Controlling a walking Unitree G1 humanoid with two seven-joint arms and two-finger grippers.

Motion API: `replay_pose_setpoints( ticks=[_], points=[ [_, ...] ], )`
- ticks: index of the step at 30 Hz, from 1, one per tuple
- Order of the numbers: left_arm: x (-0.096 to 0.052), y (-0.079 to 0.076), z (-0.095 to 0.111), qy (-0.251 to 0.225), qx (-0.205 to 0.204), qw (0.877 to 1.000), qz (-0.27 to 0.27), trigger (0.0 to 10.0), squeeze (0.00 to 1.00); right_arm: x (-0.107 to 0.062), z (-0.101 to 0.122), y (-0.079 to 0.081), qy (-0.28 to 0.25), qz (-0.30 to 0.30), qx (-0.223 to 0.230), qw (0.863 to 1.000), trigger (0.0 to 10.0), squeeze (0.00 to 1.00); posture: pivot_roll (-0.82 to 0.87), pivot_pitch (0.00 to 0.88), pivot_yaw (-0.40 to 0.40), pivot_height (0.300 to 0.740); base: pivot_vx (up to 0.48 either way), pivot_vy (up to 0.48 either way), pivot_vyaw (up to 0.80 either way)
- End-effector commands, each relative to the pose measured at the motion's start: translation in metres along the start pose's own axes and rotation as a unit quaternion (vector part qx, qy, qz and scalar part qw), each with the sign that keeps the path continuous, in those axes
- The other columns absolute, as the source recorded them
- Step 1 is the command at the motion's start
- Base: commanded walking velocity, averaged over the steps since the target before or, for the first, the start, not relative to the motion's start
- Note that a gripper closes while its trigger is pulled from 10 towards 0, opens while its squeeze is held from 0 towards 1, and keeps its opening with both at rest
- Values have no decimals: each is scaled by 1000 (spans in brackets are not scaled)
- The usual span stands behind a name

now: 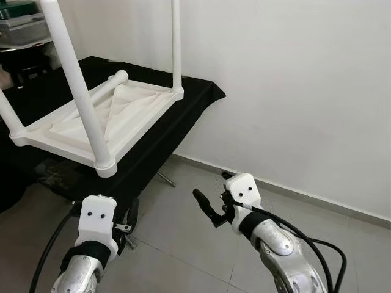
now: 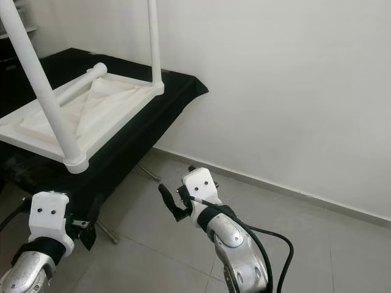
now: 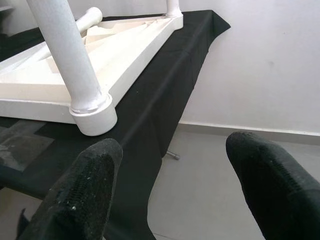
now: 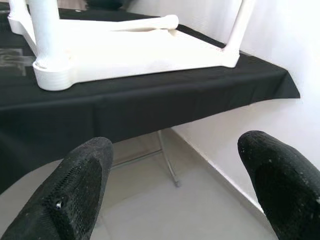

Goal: Building children table

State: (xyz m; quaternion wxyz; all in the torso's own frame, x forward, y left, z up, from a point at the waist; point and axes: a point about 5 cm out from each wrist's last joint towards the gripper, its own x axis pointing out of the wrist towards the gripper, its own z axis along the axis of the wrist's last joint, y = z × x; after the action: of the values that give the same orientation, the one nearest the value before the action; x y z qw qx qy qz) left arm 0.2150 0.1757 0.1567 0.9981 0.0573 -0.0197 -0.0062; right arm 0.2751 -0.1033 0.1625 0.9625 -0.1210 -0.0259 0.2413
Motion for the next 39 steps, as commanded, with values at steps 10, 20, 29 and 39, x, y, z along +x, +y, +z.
replay_pose_setpoints(
  ticks=[10, 20, 29, 39],
  points=[
    [0, -11, -13, 29, -24, 999, -33, 10000, 0, 6, -4, 14, -6, 52, 8, 999, 10000, 0, -29, 51, -26, 740, 74, -419, 0],
    [5, -3, -18, 39, -60, 997, 7, 10000, 0, 9, -8, 19, -6, 82, -4, 997, 10000, 0, -22, 33, -22, 740, 0, -462, 320],
    [9, -2, -19, 38, -64, 997, 9, 10000, 0, 12, -9, 21, -9, 88, -8, 996, 10000, 0, -26, 21, -20, 740, 0, -467, 533],
    [11, -1, -19, 36, -67, 997, 10, 10000, 0, 15, -10, 20, -10, 93, -6, 996, 10000, 0, -27, 30, -19, 740, 0, -469, 0]
  ],
)
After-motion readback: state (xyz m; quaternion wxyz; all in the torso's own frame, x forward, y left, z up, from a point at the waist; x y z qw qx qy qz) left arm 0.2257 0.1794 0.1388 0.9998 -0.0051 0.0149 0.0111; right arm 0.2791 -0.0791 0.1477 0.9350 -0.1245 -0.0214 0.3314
